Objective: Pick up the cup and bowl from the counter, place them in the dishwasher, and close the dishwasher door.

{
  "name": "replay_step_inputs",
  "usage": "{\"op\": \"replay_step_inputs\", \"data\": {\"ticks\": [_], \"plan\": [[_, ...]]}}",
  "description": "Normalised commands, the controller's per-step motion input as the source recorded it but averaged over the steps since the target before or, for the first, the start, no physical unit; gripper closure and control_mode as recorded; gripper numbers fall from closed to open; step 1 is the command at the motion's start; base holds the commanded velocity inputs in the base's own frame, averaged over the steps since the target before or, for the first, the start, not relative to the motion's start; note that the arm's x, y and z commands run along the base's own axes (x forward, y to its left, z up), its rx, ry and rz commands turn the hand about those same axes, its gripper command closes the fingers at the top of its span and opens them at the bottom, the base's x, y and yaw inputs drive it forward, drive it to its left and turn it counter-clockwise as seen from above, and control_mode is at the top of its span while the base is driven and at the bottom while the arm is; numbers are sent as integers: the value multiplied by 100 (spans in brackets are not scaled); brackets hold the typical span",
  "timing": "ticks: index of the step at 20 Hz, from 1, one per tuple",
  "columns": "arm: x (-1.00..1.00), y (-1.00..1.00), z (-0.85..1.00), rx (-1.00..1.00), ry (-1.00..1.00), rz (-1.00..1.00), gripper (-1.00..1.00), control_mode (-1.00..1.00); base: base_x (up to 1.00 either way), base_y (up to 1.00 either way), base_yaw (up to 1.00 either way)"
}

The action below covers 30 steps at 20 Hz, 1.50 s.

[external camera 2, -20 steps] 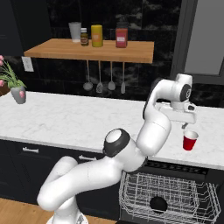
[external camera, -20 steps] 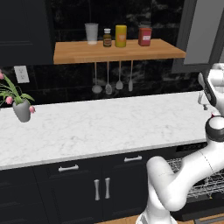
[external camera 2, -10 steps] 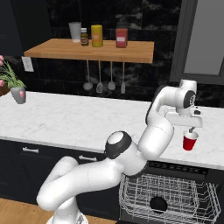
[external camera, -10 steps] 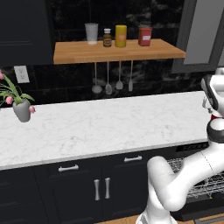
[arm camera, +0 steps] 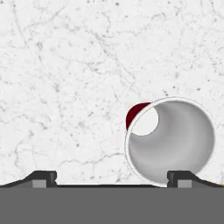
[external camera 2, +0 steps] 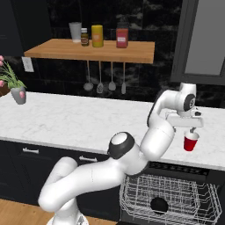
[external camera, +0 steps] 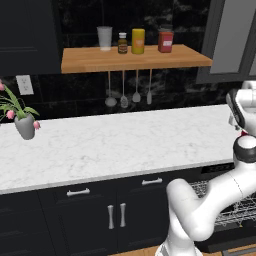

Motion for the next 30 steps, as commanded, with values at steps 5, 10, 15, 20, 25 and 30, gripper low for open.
{"op": "replay_step_inputs", "data": {"ticks": [5, 10, 15, 20, 25, 30], "plan": [[13, -6, -25, 0, 0, 9, -100, -100, 0, 0, 0], [1, -10, -49, -1, 0, 10, -100, -100, 0, 0, 0], [3, -4, -13, 0, -8, 12, -100, -100, 0, 0, 0], [1, 0, -3, 0, -11, 13, -100, -100, 0, 0, 0], [0, 0, -47, 0, -1, 9, -100, -100, 0, 0, 0], [-30, 8, -48, 0, 4, 5, -100, -100, 0, 0, 0]]}}
